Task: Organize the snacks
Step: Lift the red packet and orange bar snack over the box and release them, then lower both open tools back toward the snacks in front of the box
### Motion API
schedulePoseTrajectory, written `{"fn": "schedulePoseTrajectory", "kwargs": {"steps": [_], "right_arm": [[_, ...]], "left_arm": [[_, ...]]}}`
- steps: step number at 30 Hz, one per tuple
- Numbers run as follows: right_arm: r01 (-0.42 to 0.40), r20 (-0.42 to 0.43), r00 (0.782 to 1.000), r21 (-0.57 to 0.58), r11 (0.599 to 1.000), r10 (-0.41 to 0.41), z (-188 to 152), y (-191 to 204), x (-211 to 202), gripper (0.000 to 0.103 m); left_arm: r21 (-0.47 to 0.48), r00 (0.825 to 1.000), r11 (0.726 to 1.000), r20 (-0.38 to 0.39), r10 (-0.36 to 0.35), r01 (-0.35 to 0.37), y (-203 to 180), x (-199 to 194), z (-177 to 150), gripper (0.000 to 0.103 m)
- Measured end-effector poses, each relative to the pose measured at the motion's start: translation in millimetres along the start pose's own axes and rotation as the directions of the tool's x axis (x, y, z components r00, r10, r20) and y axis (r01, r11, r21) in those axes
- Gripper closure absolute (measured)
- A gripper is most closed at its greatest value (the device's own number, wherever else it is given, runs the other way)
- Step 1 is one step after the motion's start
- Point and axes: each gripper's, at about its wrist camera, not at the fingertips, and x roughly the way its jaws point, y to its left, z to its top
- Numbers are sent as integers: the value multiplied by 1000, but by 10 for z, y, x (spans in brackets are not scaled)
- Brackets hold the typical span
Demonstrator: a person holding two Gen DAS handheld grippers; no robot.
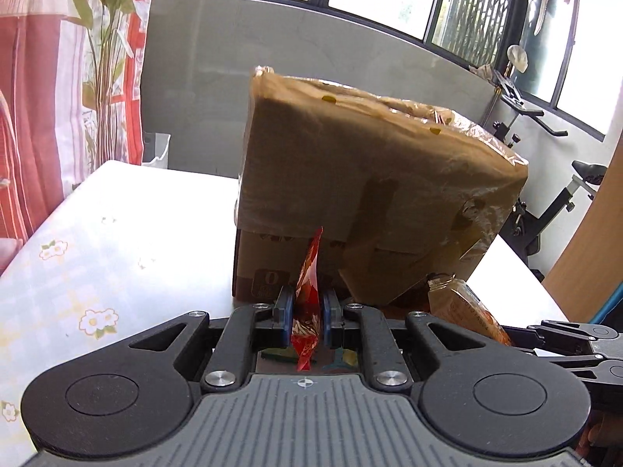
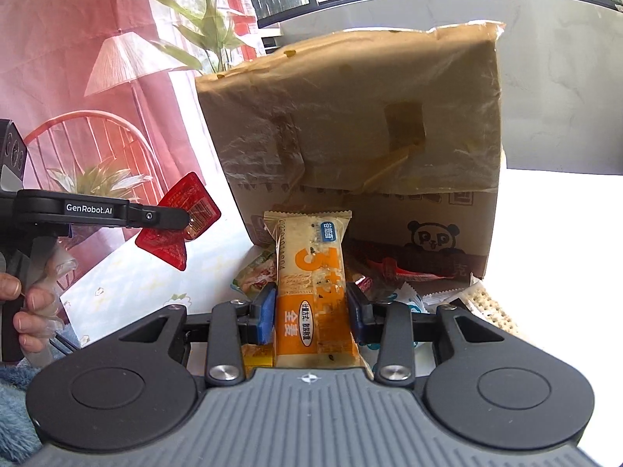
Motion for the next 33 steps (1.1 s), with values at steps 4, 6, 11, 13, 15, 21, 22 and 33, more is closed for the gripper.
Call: {"fn": "schedulePoseTrajectory", "kwargs": {"steps": [4, 6, 11, 13, 15, 21, 22, 33], "right_arm": [[-16, 60, 998, -2, 1000, 16, 161, 27, -154, 64], [-26, 103, 994, -12, 1000, 27, 316, 40, -241, 64], [-43, 207, 977, -46, 998, 52, 908, 59, -353, 64], [-51, 239, 969, -56, 997, 63, 1158, 61, -329, 64], [-42, 261, 963, -70, 997, 58, 1411, 66, -243, 64], [64, 246, 968, -92, 994, -39, 1913, 58, 340, 64], [82, 230, 971, -81, 993, -62, 1963, 34, 474, 64], [46, 94, 995, -14, 999, -44, 2011, -59, 1151, 41]], "left_arm": [[10, 998, 1000, 64, -19, 19, -44, -181, 213, 87], [23, 994, 999, 102, -32, 30, -84, -238, 362, 87], [86, 976, 995, 203, -73, 56, -225, -295, 817, 87], [105, 968, 992, 234, -88, 65, -284, -260, 1006, 87], [112, 963, 990, 248, -107, 82, -323, -176, 1194, 87], [107, 969, 993, 234, -82, 58, -352, 329, 1567, 87], [92, 972, 994, 222, -72, 53, -338, 416, 1597, 87], [55, 984, 998, 176, -13, 3, -56, 867, 1677, 50]]}}
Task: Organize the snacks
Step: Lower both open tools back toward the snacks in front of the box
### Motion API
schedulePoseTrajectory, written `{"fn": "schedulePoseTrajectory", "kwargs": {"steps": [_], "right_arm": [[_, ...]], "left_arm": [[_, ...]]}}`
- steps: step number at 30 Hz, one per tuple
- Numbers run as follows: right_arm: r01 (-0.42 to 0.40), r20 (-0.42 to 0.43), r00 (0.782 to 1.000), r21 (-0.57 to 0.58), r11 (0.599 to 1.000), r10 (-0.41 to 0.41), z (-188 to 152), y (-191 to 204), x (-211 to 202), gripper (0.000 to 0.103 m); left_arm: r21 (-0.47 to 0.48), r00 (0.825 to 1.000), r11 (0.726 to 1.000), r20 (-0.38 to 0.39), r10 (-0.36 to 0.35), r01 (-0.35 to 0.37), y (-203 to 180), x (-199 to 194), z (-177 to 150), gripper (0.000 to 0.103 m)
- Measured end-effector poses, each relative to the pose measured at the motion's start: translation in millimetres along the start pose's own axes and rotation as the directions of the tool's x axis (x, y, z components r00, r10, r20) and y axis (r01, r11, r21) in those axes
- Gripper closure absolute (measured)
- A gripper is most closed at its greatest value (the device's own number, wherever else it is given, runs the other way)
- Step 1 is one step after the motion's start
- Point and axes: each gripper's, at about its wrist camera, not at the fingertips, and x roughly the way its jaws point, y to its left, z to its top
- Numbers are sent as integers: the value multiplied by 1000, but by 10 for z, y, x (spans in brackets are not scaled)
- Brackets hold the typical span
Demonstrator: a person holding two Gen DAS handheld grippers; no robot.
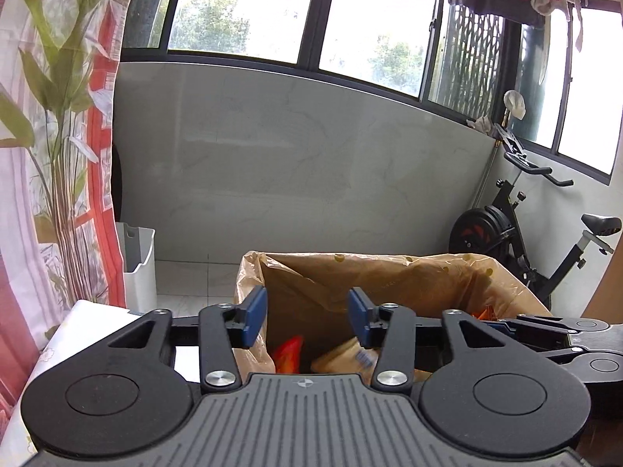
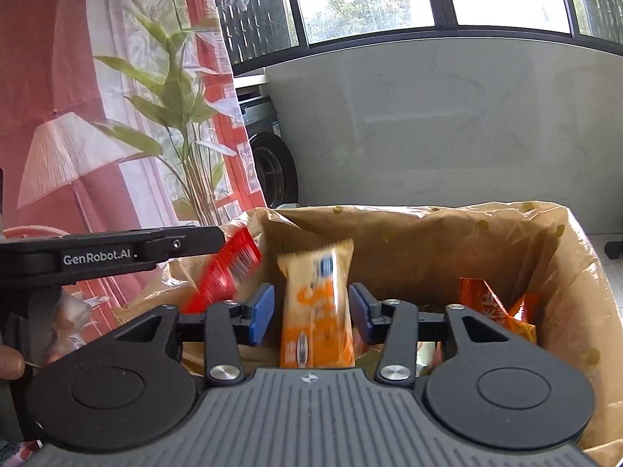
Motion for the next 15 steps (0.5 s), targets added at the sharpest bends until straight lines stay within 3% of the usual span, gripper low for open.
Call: {"fn": "schedulePoseTrajectory", "kwargs": {"steps": [9, 15], "right_arm": [[-26, 66, 997, -30, 999, 28, -22, -21, -385, 39], [-20, 125, 991, -134, 991, 36, -193, -39, -846, 39]], "left_arm": [[5, 1000, 1000, 3, 8, -8, 67, -314, -63, 50], [-2, 1000, 1000, 16, 19, -19, -6, -662, -266, 50]]}}
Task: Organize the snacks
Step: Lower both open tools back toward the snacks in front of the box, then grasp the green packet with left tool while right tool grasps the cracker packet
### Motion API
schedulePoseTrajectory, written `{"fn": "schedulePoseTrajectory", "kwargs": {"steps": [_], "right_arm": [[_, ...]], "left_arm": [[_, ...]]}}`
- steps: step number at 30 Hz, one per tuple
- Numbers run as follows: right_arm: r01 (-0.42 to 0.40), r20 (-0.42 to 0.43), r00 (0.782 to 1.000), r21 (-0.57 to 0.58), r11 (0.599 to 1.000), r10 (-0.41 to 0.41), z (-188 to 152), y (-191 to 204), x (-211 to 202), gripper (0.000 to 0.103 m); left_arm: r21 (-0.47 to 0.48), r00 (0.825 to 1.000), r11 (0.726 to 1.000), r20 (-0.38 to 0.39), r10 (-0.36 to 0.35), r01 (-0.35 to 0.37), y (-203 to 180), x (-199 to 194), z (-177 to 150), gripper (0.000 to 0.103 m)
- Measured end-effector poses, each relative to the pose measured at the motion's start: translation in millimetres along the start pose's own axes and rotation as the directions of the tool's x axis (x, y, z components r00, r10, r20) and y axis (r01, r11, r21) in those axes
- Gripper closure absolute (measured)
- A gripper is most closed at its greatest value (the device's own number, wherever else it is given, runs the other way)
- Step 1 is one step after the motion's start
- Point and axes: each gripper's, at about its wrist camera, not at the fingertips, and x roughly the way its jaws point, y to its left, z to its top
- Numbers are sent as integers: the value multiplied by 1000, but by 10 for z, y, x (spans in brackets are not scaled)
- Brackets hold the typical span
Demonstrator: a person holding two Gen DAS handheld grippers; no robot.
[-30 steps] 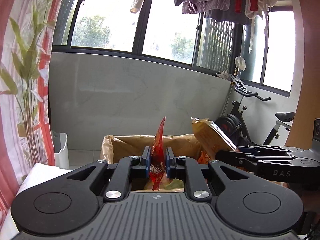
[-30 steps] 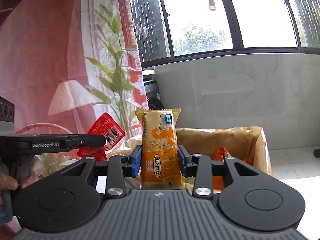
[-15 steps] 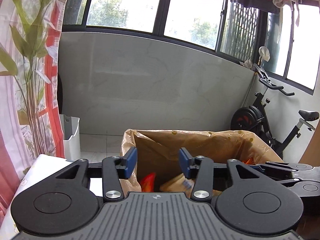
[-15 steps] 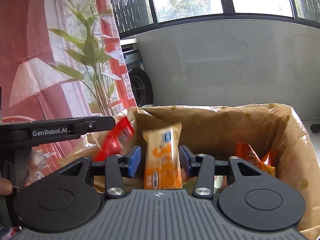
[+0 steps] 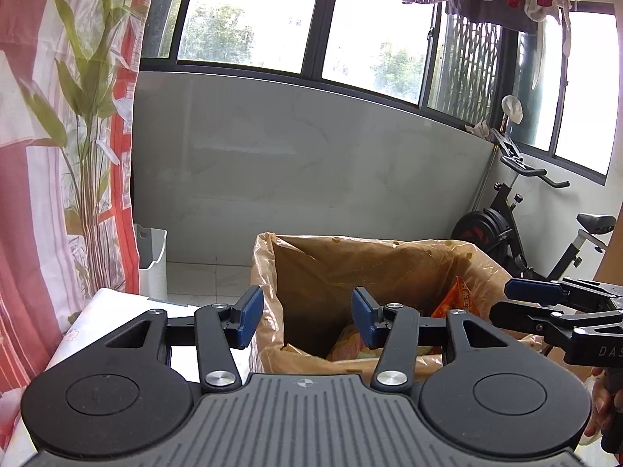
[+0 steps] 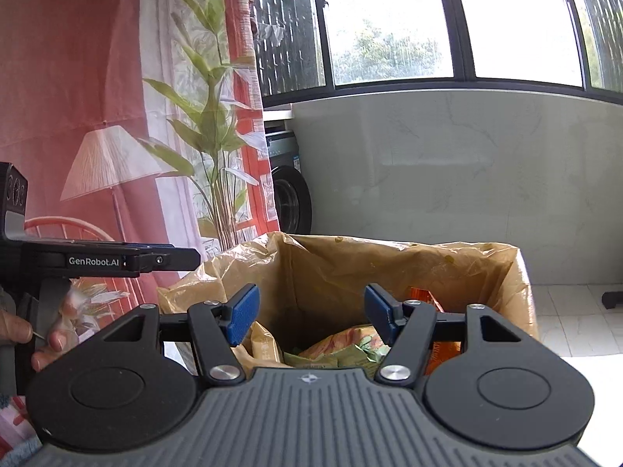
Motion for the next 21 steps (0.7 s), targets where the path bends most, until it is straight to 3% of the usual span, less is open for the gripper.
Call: {"fn": "schedulePoseTrajectory", "kwargs": {"steps": [5, 10, 21], "right_arm": [[2, 21, 1000, -69, 998, 0, -250, -56, -361, 39], [3, 16, 1000, -55, 998, -3, -567, -177, -604, 39], [70, -123, 989, -66, 995, -78, -1490, -542, -637, 41]], "left_arm": [[-46, 1000, 999, 15, 27, -26, -79, -263, -305, 50], [-111, 999, 993, 13, 36, -35, -162, -367, -658, 50], [-160, 986, 981, -142, 90, -113, -275, -215, -1109, 50]]}}
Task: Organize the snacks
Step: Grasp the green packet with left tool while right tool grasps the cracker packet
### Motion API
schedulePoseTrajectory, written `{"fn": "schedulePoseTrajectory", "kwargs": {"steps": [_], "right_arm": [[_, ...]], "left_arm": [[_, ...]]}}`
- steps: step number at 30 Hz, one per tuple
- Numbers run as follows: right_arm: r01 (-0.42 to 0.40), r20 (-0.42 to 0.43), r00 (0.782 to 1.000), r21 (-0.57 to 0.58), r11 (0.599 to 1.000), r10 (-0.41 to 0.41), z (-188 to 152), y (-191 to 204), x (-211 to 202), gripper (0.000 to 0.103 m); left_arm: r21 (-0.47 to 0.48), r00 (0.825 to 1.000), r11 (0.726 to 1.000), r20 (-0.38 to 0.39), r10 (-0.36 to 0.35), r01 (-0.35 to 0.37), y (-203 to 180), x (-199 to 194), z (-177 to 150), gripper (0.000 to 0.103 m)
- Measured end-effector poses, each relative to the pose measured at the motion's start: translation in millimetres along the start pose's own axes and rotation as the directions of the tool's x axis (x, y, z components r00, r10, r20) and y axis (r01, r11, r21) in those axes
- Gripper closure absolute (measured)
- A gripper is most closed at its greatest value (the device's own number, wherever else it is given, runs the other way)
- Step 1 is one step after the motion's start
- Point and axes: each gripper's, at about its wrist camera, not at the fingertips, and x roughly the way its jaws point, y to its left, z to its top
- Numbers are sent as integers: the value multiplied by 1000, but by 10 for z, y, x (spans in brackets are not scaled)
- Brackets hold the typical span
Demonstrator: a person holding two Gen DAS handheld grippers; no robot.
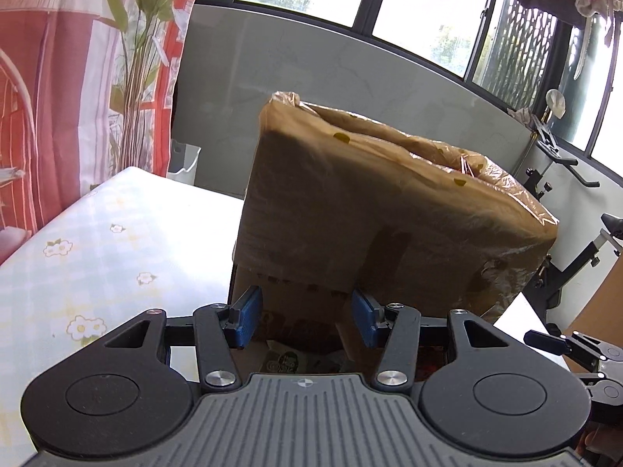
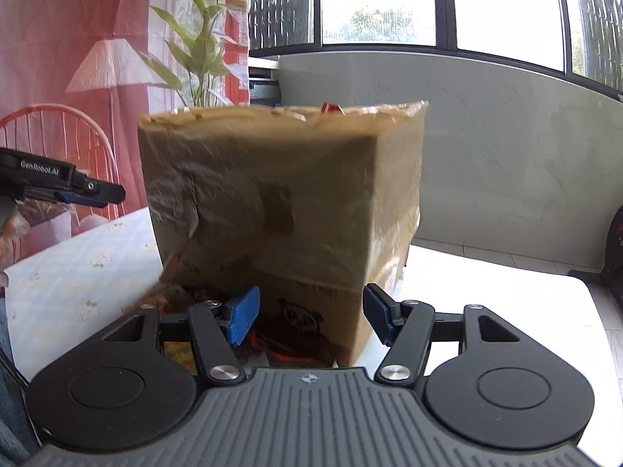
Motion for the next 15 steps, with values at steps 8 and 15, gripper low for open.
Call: {"fn": "schedulePoseTrajectory", "kwargs": {"steps": [8, 15], "right_arm": [[32, -149, 989, 52, 998, -23, -528, -98, 287, 41], [28, -164, 986, 73, 997, -16, -586, -171, 342, 41]], "left_arm": [[-14, 995, 998, -76, 64, -65, 64, 78, -151, 50], [2, 988, 994, -110, 105, -106, 81, 163, -227, 50]]}}
